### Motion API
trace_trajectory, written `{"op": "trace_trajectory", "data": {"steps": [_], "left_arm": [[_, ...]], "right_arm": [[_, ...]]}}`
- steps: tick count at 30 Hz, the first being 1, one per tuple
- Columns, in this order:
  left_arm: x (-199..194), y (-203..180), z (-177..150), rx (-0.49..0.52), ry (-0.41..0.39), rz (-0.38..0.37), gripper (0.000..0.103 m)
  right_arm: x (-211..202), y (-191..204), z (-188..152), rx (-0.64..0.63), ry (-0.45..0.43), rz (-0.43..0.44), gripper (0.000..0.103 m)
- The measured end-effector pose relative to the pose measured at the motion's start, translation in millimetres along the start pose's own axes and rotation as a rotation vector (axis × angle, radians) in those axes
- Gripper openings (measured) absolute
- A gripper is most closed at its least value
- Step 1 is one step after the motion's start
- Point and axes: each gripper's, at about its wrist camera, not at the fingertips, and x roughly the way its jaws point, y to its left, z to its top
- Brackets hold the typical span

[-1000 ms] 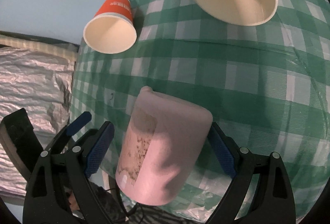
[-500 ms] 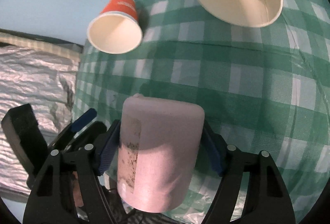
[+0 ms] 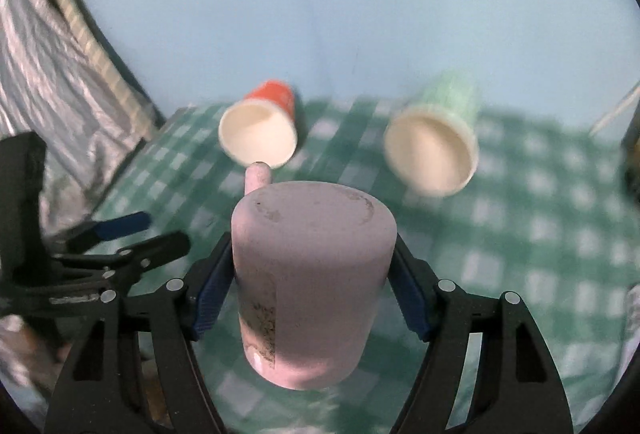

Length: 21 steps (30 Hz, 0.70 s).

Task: Flip cup upside down
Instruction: 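Lower the pink mug onto the cloth rim-down and open the right gripper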

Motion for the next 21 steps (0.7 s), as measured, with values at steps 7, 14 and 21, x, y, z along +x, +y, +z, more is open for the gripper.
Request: {"op": "trace_trajectory", "data": {"steps": [7,14,21], "left_arm": [[2,1,-4,-0.001,0.005,-0.002,0.09],[8,4,-7,-0.011,0.016,0.01,0.09],[12,8,-8,-0.017,0.022,0.013,0.09]], "right_arm": [[-5,28,-11,-0.145,-0.204,-0.165,0.074],[7,34,-16,-0.139,-0.252,-0.214,0.073],[13,29,-26,-0.12,-0.228,-0.221,0.073]]}}
